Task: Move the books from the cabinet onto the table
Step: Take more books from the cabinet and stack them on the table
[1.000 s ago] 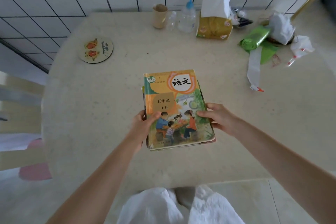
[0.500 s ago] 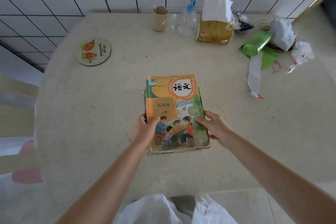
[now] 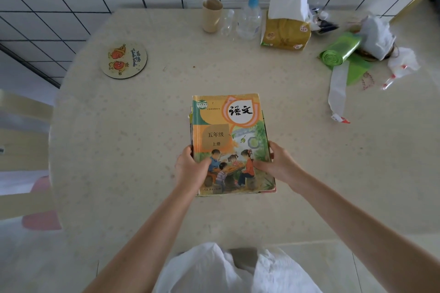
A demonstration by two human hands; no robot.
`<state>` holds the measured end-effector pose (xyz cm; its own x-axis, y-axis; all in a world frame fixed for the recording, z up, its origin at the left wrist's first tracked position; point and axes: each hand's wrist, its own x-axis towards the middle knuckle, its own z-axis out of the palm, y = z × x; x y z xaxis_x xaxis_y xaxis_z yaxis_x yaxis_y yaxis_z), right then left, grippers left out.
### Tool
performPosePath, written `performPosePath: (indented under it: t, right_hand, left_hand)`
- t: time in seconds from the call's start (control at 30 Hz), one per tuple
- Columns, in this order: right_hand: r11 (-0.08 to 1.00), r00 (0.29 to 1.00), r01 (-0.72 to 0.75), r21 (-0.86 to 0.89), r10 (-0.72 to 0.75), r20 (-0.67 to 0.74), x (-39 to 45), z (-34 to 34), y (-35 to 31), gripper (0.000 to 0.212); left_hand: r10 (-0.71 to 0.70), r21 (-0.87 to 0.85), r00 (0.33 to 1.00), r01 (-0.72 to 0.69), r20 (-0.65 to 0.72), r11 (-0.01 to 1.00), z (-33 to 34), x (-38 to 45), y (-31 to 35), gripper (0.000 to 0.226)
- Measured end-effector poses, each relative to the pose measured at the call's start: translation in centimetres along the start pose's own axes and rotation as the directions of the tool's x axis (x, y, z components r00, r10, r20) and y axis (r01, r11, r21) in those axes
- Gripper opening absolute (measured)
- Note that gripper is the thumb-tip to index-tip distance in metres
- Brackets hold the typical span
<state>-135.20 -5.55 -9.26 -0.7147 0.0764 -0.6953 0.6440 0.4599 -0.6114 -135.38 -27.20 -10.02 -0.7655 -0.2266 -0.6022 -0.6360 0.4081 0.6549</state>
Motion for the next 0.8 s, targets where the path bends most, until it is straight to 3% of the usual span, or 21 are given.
performPosePath:
  t: [0.37, 0.53, 0.67, 0.8]
  right_hand:
    - [1.000, 0.993, -0.027, -0.015, 0.025, -0.116, -1.1, 1.3, 0.6, 0.073]
    - [0.999, 0.971, 0.031, 0.011, -0.028, -0.236, -3.2, 1.8, 1.6, 0.079]
    - [0.992, 0.929, 0.119, -0.033, -0.123, -0.349, -6.4, 1.9, 3.2, 0.068]
    - [0.990, 0.880, 0.140, 0.011, -0.119, -0.460, -10.0, 1.7, 6.6, 0.048]
  left_hand:
    - [0.074, 0.050, 0.991, -0.080, 0.116, 0.996, -0.8, -1.2, -0.3, 0.048]
    - [0.197, 0.187, 0.980, -0.199, 0.027, 0.962, -2.1, -1.7, -0.3, 0.066]
    - [0.410, 0.227, 0.909, -0.386, -0.071, 0.894, -2.2, -2.8, 0.5, 0.063]
    - [0.555, 0.206, 0.828, -0.558, 0.079, 0.804, 0.4, -4.6, 1.7, 0.055]
